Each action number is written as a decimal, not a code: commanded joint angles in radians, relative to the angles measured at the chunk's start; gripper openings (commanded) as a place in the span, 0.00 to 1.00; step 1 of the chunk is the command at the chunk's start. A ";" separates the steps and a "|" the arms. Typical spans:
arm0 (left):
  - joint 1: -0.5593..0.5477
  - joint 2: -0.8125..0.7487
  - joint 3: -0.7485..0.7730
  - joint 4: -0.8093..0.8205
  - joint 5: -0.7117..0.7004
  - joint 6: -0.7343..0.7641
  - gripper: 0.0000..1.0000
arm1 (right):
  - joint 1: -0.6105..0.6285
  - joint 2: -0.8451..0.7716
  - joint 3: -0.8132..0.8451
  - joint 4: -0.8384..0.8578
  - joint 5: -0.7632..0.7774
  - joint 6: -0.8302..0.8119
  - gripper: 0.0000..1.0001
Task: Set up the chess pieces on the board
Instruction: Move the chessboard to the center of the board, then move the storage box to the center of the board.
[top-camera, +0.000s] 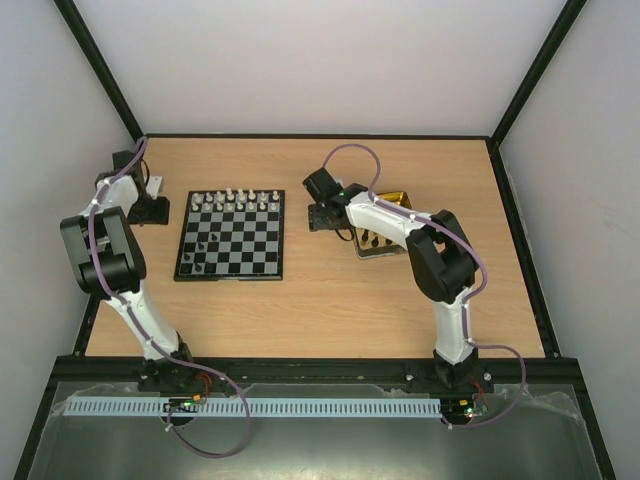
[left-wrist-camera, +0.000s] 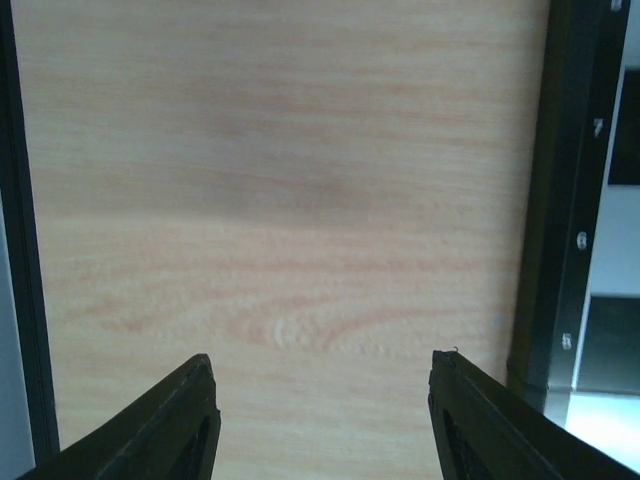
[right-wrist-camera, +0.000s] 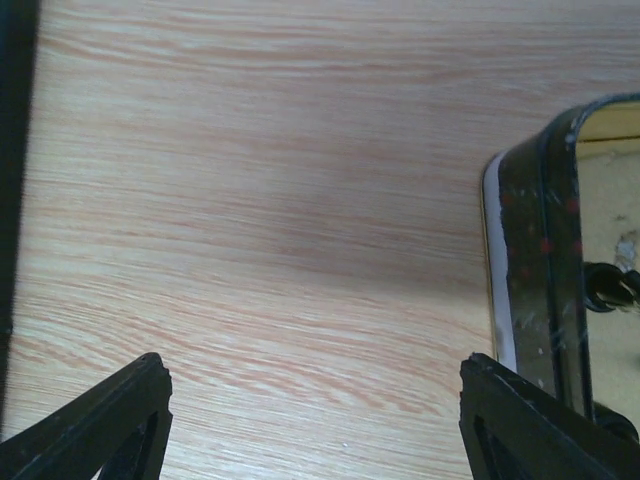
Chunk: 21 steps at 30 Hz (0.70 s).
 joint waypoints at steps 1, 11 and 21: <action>0.005 0.087 0.103 0.002 0.005 -0.006 0.57 | 0.001 -0.006 0.059 -0.016 0.004 0.004 0.75; -0.008 0.247 0.239 -0.001 0.043 -0.028 0.57 | 0.001 -0.036 0.032 -0.025 0.031 -0.005 0.78; -0.068 0.321 0.286 0.000 0.050 -0.070 0.65 | 0.001 -0.053 -0.007 -0.019 0.054 -0.012 0.80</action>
